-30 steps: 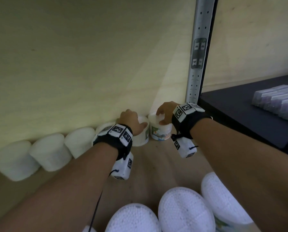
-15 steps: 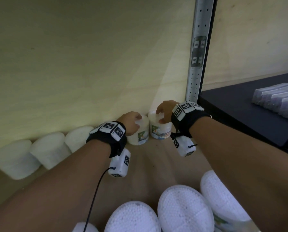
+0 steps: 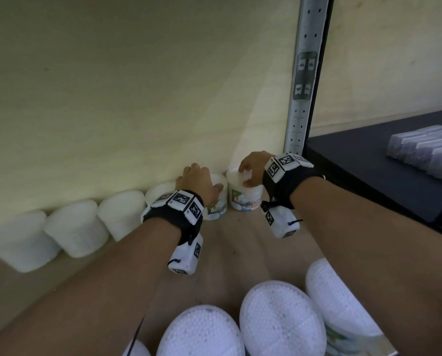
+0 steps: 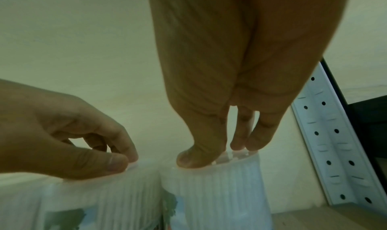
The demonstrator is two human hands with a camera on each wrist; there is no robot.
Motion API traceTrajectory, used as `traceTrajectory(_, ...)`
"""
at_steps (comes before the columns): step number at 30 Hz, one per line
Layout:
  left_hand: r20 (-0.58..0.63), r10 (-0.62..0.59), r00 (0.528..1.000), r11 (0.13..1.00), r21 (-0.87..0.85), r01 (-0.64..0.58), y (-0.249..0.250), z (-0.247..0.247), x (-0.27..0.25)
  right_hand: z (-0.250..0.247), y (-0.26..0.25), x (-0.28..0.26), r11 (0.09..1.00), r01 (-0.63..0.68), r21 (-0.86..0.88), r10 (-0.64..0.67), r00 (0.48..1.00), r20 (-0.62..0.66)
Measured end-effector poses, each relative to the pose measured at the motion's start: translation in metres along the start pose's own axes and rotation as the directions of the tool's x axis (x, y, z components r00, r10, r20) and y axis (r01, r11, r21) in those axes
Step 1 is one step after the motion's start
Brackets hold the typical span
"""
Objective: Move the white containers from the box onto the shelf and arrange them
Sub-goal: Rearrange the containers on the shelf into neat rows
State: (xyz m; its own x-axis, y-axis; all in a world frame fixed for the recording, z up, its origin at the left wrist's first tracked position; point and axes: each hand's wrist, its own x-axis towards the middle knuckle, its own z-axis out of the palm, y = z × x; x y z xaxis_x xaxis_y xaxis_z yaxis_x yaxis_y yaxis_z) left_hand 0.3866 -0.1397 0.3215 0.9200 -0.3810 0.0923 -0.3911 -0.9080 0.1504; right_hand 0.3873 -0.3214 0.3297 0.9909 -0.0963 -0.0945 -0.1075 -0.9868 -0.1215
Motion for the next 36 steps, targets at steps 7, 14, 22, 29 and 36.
traceTrajectory(7,0.105,0.077,0.992,0.993,-0.097,-0.067,-0.01,-0.007,0.005,-0.003,-0.003,-0.002,1.0,-0.001,-0.003,0.001,1.0,0.012)
traceTrajectory(14,0.202,0.195,0.96,0.972,-0.168,-0.162,-0.02,-0.016,0.006,-0.003,-0.005,-0.005,1.0,0.0,-0.016,0.0,1.0,0.0)
traceTrajectory(22,0.009,-0.001,1.0,0.996,-0.09,0.002,-0.007,-0.005,0.001,-0.003,-0.005,-0.005,1.0,-0.009,-0.006,0.009,1.0,0.003)
traceTrajectory(29,0.051,0.049,0.997,0.995,-0.093,-0.045,-0.012,-0.005,0.006,-0.005,-0.004,-0.004,1.0,0.0,-0.022,0.0,1.0,0.022)
traceTrajectory(36,0.06,0.066,0.996,0.997,-0.05,-0.063,-0.006,-0.01,0.001,-0.006,-0.011,-0.006,0.995,-0.04,-0.09,0.041,0.999,0.015)
